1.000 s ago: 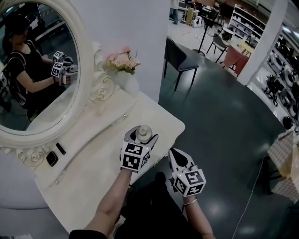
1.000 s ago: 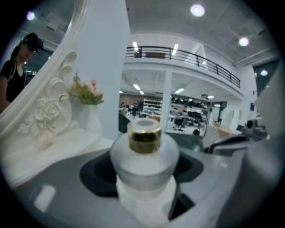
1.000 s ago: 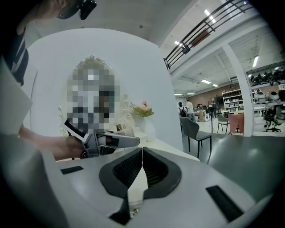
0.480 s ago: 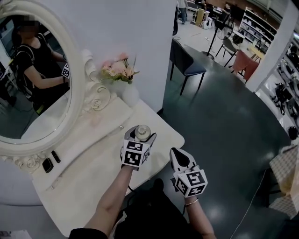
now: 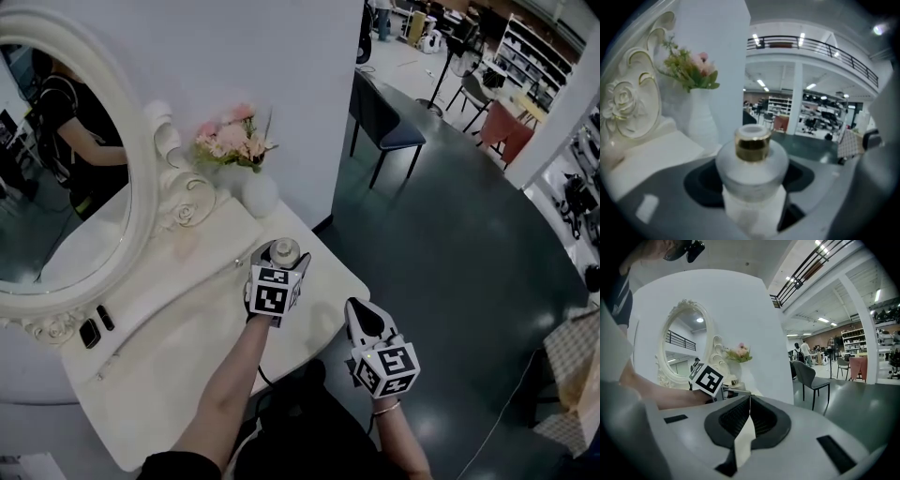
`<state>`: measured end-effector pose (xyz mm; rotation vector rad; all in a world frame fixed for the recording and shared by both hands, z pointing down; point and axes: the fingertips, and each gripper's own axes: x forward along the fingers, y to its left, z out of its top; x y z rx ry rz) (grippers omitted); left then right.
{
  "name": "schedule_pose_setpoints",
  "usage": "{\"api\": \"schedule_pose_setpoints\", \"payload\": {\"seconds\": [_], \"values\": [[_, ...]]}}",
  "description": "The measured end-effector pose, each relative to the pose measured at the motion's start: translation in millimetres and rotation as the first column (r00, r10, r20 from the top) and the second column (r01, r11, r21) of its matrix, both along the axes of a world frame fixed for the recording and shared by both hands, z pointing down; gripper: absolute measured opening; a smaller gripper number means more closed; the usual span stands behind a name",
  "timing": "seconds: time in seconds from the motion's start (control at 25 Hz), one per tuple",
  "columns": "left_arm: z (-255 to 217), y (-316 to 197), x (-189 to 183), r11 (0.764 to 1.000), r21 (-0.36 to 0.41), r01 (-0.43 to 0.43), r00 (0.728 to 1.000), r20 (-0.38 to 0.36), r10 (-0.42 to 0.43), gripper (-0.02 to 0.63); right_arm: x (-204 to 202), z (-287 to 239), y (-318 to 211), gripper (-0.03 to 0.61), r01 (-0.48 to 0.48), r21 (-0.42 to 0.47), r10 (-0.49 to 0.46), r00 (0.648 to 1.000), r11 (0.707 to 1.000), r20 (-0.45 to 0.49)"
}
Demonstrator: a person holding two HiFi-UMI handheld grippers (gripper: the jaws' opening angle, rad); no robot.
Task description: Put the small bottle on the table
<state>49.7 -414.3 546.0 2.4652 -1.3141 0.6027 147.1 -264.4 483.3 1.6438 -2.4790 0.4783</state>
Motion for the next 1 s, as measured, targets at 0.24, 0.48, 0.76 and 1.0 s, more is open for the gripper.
{"api": "schedule_pose_setpoints", "payload": {"seconds": [0.24,0.48,0.76,1.0], "values": [[17.6,-23.3,1.7,0.999,-0.011,0.038,0.999,0.013,-0.037,0.337,9.0,9.3,-8.6,0.005,-0.003,-0.026,0.003,1.0,1.0,0.008],[31.5,-46.1,-0.4,0.996,-0.022,0.084,0.996,0.006,-0.084,0.337,19.2,13.5,-18.3,0.005,-0.01,-0.038,0.011,1.0,0.999,0.006],[37.9,-63.4,8.4,0.995,-0.025,0.094,0.996,0.0,-0.094,0.337,28.0,16.6,-24.3,0.005,-0.021,-0.053,0.021,1.0,0.998,0.003],[49.7,-71.2,11.4,0.994,-0.042,0.101,0.995,0.014,-0.101,0.337,33.0,20.2,-27.1,0.005,-0.028,-0.062,0.028,1.0,0.998,0.002]]}}
